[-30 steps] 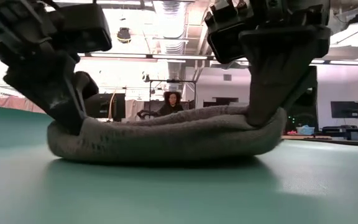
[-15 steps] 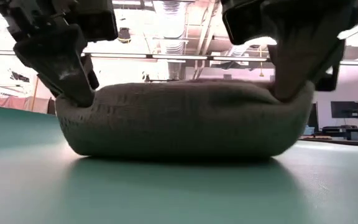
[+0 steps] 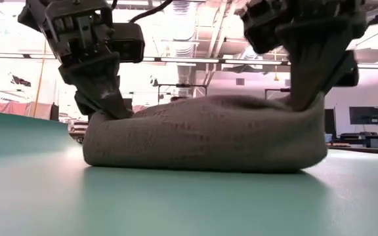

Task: Roll towel into tight, uniform cylinder
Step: Roll the gray towel

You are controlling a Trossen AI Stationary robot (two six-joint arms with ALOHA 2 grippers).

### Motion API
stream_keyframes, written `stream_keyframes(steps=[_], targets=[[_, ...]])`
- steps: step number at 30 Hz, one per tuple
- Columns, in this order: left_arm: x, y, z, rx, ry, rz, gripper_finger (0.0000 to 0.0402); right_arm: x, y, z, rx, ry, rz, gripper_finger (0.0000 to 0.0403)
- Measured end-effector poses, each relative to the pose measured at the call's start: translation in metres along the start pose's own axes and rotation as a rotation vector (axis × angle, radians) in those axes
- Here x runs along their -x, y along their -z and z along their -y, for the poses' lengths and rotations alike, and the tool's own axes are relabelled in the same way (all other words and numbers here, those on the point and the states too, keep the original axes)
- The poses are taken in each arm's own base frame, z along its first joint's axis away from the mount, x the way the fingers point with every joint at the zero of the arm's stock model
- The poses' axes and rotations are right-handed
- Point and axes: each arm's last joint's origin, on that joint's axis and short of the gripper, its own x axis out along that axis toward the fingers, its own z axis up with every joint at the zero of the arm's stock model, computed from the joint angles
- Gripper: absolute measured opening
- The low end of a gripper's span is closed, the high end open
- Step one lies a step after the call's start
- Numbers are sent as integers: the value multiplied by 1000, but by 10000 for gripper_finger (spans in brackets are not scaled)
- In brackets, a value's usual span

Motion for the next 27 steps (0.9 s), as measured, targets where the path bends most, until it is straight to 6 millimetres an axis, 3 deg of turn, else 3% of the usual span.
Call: stream_keyframes(steps=[13, 21, 27], targets=[[0, 4, -7, -63, -105, 5, 2, -17, -14, 15, 19, 119, 23, 24], [-8, 29, -28, 22, -122, 27, 3, -18, -20, 19, 32, 144, 41, 29], [-10, 33, -36, 18, -100, 76, 3, -24, -19, 21, 53, 166, 34, 31]])
